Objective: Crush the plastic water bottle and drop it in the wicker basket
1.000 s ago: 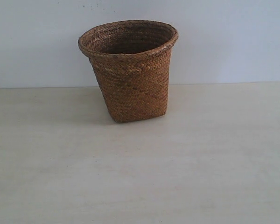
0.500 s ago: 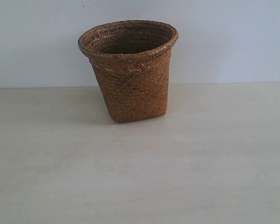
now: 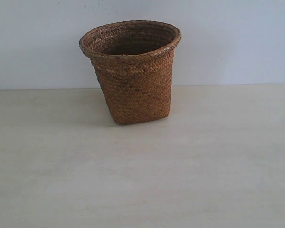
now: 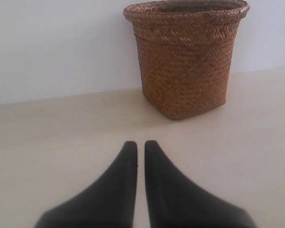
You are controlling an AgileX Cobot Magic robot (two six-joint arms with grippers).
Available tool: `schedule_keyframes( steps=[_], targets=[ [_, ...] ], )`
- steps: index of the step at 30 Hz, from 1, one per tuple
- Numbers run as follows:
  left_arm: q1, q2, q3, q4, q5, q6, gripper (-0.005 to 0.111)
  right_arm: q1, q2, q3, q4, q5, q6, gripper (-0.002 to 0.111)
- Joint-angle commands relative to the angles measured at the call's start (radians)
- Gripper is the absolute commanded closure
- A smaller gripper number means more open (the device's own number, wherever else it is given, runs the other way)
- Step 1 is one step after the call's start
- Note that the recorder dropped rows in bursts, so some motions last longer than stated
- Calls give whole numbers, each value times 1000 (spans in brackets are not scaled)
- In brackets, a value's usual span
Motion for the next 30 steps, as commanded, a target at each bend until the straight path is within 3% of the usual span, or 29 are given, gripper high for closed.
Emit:
schedule_keyframes(
  steps=[1, 9, 21, 30],
  targets=[
    [1, -1, 3, -12, 0, -12, 102, -4, -5, 5, 1, 4, 4, 108],
    [3, -17, 3, -12, 0, -3, 102, -4, -5, 5, 1, 2, 4, 108],
    [191, -230, 3, -12, 104, -10, 102, -4, -5, 5, 1, 2, 4, 108],
    [220, -230, 3, -12, 162, -43, 102, -4, -5, 5, 1, 2, 4, 108]
  ],
)
